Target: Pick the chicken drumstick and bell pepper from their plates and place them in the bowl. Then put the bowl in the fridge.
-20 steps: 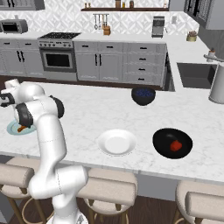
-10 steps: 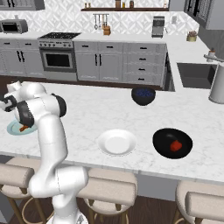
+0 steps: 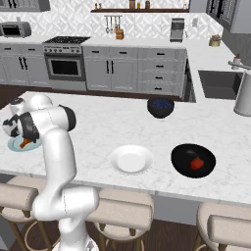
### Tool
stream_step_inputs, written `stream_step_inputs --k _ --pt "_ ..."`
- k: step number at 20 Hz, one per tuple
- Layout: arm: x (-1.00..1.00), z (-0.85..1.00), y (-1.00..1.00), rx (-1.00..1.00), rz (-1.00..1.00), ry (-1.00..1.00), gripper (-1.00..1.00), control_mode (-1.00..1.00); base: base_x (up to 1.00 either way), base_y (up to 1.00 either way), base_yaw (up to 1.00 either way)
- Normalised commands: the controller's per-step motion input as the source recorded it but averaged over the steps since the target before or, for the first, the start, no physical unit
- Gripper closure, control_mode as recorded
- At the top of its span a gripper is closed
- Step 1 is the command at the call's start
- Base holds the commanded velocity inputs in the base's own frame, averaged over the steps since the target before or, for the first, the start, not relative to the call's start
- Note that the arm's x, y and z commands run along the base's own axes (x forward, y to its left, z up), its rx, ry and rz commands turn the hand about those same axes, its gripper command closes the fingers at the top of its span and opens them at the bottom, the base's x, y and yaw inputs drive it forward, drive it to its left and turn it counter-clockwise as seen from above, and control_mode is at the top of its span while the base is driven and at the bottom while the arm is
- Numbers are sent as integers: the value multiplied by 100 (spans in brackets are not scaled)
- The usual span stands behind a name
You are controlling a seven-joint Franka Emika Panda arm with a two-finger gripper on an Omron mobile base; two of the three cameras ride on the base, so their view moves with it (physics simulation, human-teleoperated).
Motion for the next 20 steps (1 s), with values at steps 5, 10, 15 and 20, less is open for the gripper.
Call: stream_step_inputs --k 5,10,15,20 --pt "0 0 13 7 17 3 -100 -100 0 0 0" --pt "15 -15 5 3 16 1 -100 -100 0 0 0" --pt "17 -32 19 0 15 0 100 -100 0 0 0" --pt "2 -25 28 0 7 0 100 -100 0 0 0"
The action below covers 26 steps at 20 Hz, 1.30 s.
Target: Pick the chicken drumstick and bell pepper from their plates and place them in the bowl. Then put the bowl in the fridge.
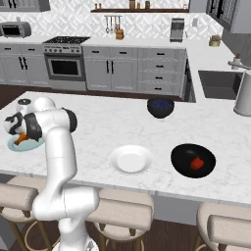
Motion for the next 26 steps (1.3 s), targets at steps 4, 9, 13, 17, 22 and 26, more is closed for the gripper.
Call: stream_step_inputs --k 4,9,13,17,22,26 --pt "0 0 1 0 0 0 100 -100 0 0 0" --pt "-42 59 -63 0 -1 -1 100 -100 0 0 0" --pt "-66 51 -100 0 0 -3 100 -100 0 0 0" --pt "-53 44 -100 0 -5 1 100 -100 0 0 0" --pt "-25 42 -100 0 -13 9 100 -100 0 0 0" --pt "-14 35 -100 -2 -13 7 100 -100 0 0 0"
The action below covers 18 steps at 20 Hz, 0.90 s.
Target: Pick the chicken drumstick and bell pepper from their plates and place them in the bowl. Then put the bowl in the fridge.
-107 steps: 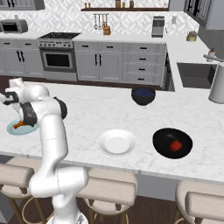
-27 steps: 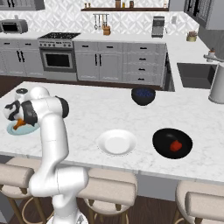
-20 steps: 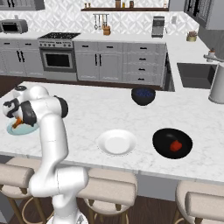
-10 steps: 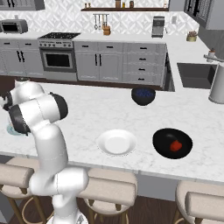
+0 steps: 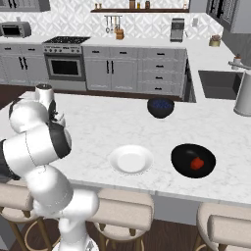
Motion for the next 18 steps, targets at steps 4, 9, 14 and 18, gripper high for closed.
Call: stream_step_inputs --k 4,9,14,18 --pt "-9 7 -100 -12 -21 6 100 -100 0 0 0" --pt "-4 17 -100 -14 -35 5 100 -100 0 0 0" --pt "0 52 -100 -1 -34 16 100 -100 0 0 0" --pt "0 33 -100 0 -36 20 100 -100 0 0 0"
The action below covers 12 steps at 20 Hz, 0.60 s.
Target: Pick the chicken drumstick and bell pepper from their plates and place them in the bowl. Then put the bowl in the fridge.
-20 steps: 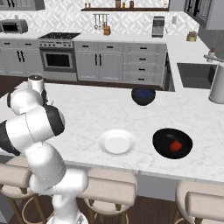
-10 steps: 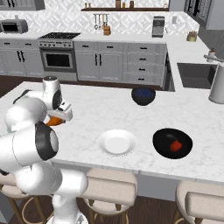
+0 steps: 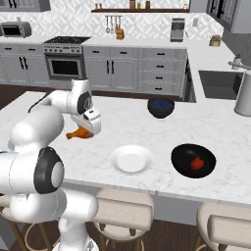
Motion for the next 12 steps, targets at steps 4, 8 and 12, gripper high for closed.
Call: stream_step_inputs --k 4,8,12 --pt "-3 -1 -100 -1 -37 7 100 -100 0 0 0" --pt "-12 -19 -100 -6 -33 1 100 -100 0 0 0" --pt "-7 -37 -100 -17 -22 0 100 -100 0 0 0"
